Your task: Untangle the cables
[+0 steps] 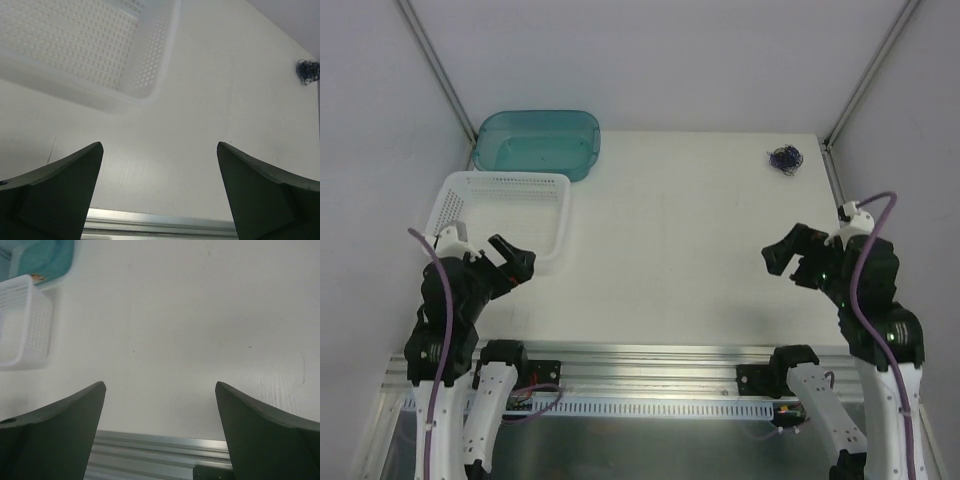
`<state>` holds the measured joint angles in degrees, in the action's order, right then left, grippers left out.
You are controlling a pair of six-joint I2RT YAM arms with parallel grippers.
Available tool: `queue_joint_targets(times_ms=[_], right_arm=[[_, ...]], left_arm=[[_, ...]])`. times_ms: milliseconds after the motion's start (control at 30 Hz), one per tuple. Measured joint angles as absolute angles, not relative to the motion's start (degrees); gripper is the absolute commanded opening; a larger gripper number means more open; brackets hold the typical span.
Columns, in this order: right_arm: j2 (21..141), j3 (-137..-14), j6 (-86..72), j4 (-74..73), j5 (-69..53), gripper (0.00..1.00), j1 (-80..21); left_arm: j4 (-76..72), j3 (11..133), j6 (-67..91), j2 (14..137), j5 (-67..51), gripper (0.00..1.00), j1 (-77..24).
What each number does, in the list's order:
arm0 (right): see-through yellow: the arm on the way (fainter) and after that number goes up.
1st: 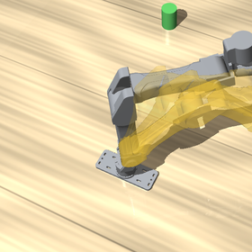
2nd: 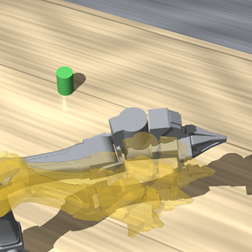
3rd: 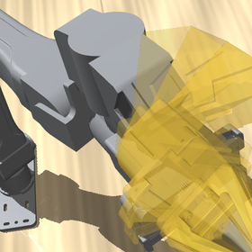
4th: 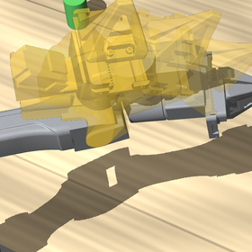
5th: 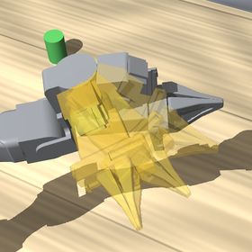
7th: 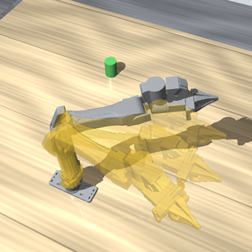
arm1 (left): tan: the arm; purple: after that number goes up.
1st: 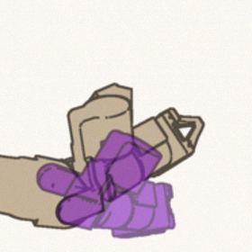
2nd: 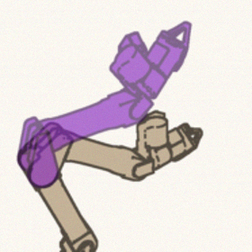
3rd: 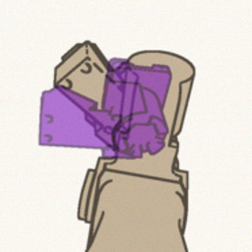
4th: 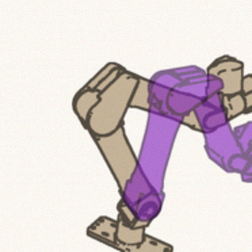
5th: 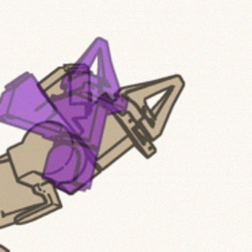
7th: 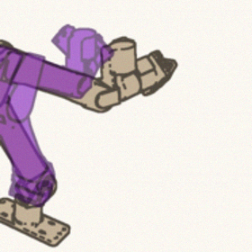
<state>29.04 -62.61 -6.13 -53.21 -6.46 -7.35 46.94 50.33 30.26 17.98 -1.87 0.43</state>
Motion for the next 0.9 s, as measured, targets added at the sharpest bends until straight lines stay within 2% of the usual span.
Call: queue_joint_targets(times_ms=[133,267,500,667,900], right_arm=[[42.22,-64.90,-8.73,-48.51,0.47,0.97,-7.29],[55.48,-67.75,-10.98,-43.38,5.72,0.97,-5.48],[78.13,-71.50,-18.17,-29.32,7.44,0.99,2.87],[90.85,-73.80,-24.10,-19.05,7.05,0.95,7.18],[108.88,-84.53,-29.95,-6.59,5.28,0.94,10.09]], left_arm=[[44.25,50.37,27.66,27.66,-6.17,0.99,0.43],[41.25,50.17,24.45,31.62,-9.37,0.99,0.45],[30.24,42.33,19.55,29.12,-13.39,0.99,0.43],[25.54,36.05,17.45,27.81,-14.22,0.99,0.43],[22.37,35.33,16.67,28.62,-15.27,0.99,0.43]])
